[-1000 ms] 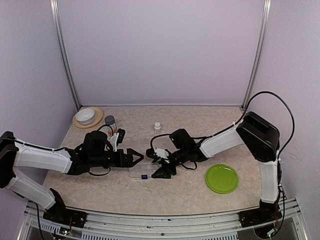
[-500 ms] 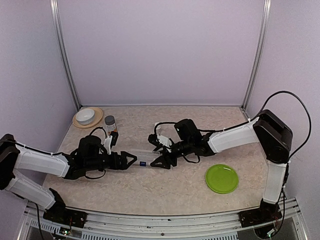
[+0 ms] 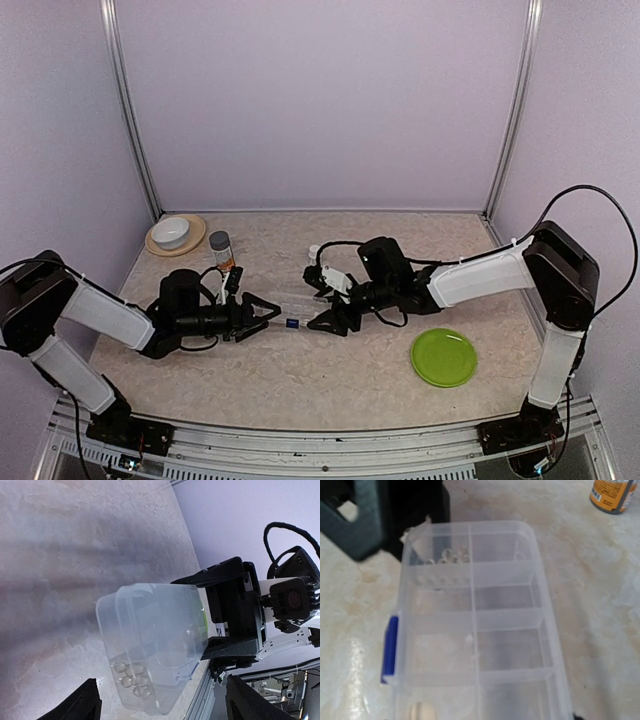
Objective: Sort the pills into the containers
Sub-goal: Pass from the right arm to the left
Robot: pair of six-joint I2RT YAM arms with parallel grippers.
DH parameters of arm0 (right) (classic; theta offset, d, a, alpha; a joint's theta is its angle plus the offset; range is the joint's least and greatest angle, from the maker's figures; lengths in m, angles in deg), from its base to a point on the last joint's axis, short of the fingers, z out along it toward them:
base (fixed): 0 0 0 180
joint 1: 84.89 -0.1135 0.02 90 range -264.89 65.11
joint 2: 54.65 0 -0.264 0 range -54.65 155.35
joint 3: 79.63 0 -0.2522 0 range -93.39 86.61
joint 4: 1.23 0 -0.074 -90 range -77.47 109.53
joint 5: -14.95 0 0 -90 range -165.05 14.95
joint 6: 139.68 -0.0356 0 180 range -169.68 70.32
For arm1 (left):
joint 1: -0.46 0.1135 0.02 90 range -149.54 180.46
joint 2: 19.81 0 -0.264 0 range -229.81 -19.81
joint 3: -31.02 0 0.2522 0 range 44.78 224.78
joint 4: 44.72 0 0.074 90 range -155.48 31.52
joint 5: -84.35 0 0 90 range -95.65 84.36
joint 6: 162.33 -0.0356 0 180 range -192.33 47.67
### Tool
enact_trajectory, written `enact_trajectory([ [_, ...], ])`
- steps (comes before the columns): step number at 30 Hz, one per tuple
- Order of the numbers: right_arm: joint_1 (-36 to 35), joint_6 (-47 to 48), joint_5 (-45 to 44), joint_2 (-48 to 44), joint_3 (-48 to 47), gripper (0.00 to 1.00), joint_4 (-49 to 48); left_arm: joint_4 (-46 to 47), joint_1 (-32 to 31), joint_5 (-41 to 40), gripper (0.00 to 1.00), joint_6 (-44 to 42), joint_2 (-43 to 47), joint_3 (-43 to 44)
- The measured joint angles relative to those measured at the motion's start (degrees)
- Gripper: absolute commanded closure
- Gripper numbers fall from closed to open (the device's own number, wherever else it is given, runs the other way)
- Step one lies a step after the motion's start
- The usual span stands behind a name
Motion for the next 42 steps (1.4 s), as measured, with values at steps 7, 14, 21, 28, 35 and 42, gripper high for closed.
enact_trajectory([
  [7,-0.52,0.76,-0.87,0.0,0.55,0.5,-0.39,7.04,0.04,4.44,0.36,5.22,-2.73,0.02],
  [14,-1.11,1.64,-1.53,0.0,0.92,0.49,-1.88,9.68,0.52,5.7,0.47,7.91,-4.79,0.02],
  [21,-1.55,1.9,-2.25,-0.37,2.36,0.49,-4.42,12.22,0.92,6.36,0.62,10.47,-6.43,0.0],
  [28,-1.64,2.12,-2.89,-1.6,3.48,0.47,-6.1,14.32,1.22,6.73,0.71,12.04,-6.84,-0.02],
  [35,-1.68,2.08,-3.45,-1.92,4.2,0.26,-7.5,15.5,1.49,6.78,0.73,13.0,-6.84,-0.02],
  [42,-2.01,1.07,-3.43,-1.92,4.15,0.11,-6.51,17.22,1.49,6.88,0.73,13.0,-6.84,-0.17],
])
